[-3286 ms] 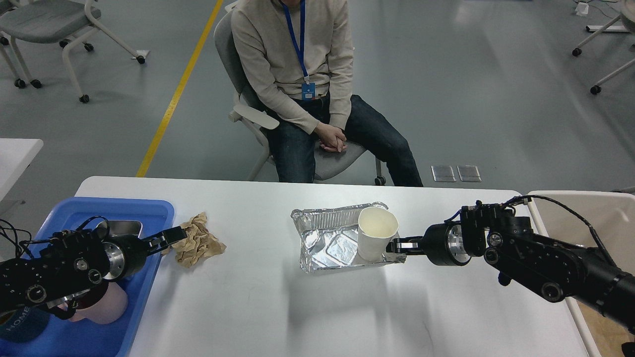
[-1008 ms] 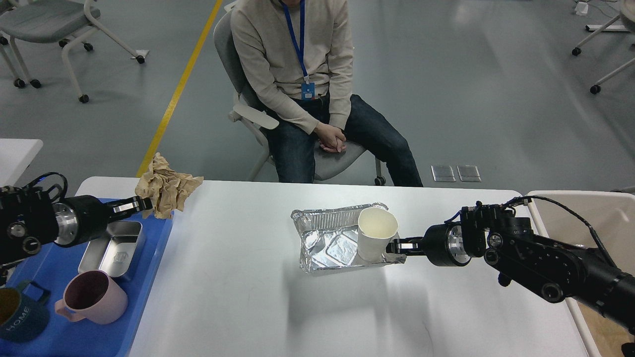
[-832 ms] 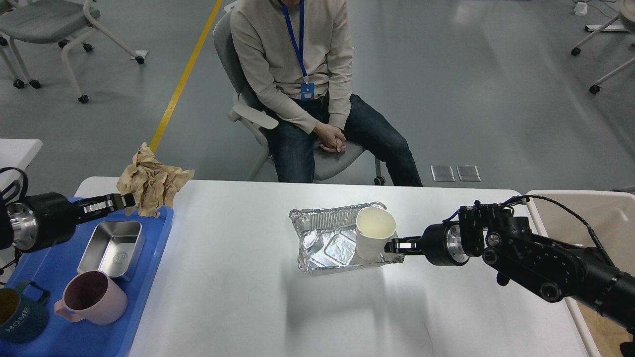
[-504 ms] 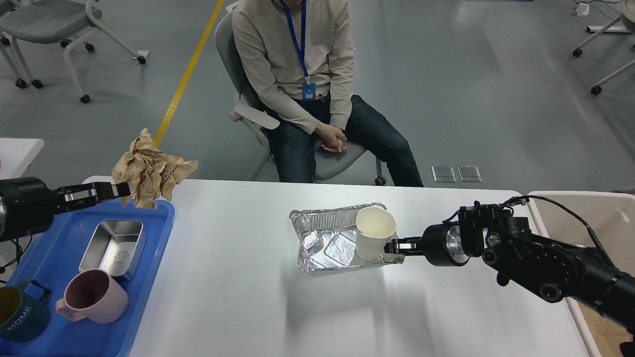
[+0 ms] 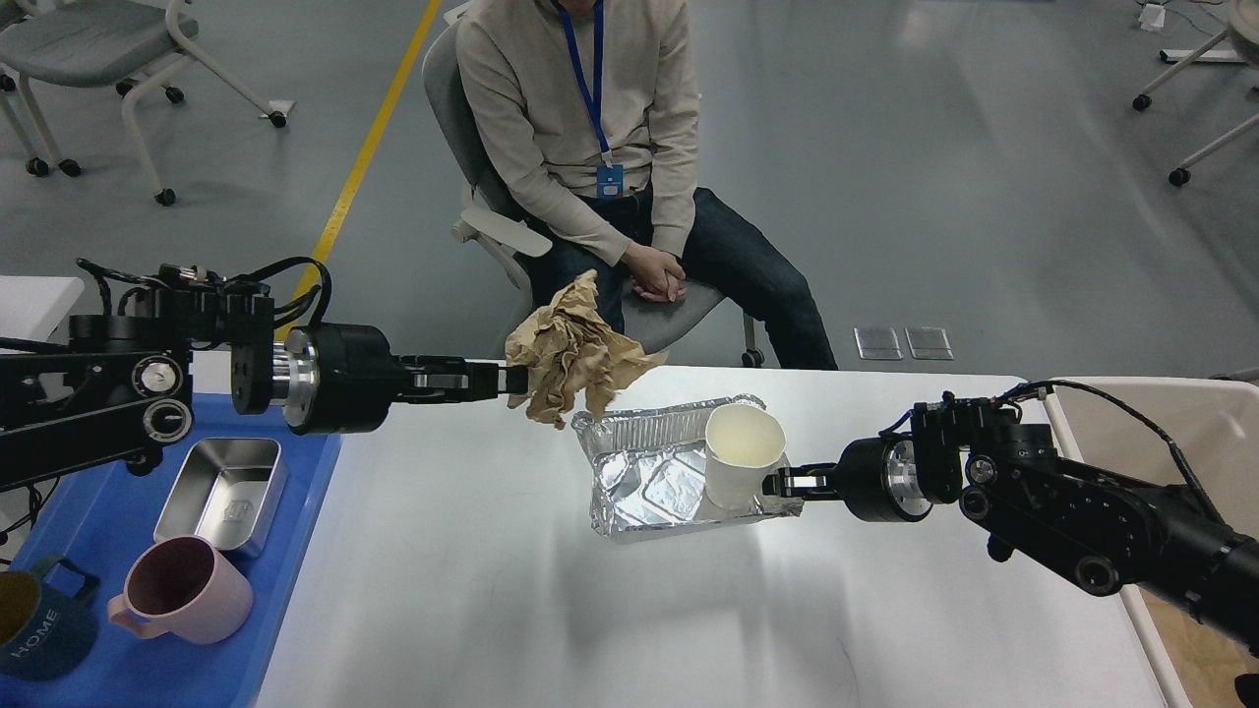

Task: Tidy desktop
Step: 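Lift the brown paper and carry it over the foil tray, then drop the brown paper into the foil tray and withdraw the left gripper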

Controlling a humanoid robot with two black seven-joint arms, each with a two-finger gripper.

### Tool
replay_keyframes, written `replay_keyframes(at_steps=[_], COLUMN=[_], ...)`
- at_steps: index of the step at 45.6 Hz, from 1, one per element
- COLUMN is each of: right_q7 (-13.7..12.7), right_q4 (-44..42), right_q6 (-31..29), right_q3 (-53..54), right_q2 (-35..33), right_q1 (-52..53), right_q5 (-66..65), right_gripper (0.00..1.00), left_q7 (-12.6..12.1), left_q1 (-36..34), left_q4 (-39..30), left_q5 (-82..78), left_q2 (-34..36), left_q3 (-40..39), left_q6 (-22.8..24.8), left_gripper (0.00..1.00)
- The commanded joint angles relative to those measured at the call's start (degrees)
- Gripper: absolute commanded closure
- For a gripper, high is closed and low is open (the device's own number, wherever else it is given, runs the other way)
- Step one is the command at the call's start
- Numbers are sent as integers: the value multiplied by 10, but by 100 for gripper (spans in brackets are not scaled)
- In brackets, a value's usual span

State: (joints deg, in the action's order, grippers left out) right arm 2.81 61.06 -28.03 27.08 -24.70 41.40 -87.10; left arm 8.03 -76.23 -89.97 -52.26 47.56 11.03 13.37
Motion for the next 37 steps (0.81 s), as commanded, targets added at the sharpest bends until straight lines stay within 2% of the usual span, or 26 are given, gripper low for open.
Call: replay_keyframes(at_steps=[1, 16, 37], right_q7=[0, 0, 0], right_q4=[5, 18, 26], right_q6=[0, 1, 1], right_q3=[1, 1, 6], right_q2=[-1, -14, -21], right_q1=[0, 2, 1], right_q5=[0, 0, 0], right_gripper=[100, 100, 100], left_q7=[1, 3, 1], left_q1=[20, 77, 78], left_q4=[32, 107, 163], left_q5=[0, -17, -16], left_q2=[-33, -115, -230], left_q3=[2, -6, -14], left_q6=[2, 1, -1], left_gripper=[99, 99, 98])
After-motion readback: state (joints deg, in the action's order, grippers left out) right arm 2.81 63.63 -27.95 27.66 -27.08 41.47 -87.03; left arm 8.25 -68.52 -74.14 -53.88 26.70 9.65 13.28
